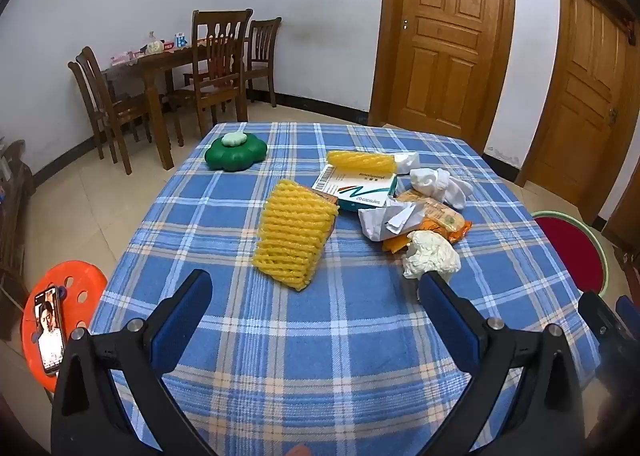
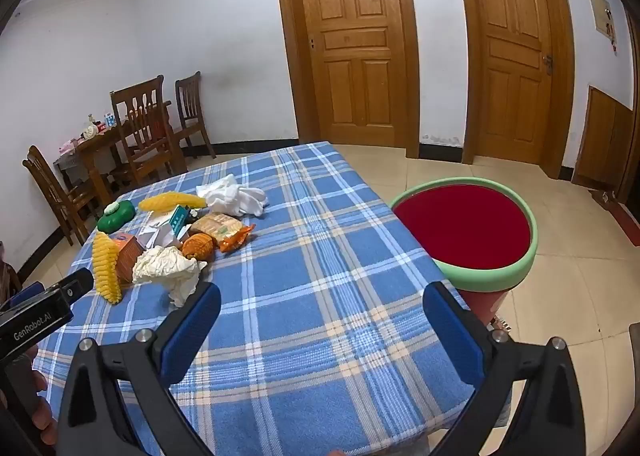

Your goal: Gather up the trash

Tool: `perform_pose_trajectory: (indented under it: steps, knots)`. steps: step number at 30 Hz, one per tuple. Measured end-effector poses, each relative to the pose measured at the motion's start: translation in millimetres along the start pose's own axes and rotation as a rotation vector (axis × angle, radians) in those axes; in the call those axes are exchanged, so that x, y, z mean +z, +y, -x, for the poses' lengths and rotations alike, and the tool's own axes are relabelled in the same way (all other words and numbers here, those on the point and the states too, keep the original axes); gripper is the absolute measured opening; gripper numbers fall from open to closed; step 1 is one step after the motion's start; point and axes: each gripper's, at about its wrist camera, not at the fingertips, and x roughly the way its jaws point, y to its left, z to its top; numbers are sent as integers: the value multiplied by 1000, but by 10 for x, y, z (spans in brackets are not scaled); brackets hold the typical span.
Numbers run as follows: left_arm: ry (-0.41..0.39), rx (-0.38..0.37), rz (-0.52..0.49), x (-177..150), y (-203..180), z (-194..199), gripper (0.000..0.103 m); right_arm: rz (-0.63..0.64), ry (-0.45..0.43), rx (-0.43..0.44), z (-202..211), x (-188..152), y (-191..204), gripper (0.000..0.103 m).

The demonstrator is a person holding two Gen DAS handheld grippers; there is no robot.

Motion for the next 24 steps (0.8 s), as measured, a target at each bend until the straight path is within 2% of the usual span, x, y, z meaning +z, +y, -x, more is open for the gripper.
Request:
perform_pose_trajectory:
  steps: [24]
  knots:
    - [22,2,22,-10,52,-21,102,1,6,-4,-1,-16,3,103]
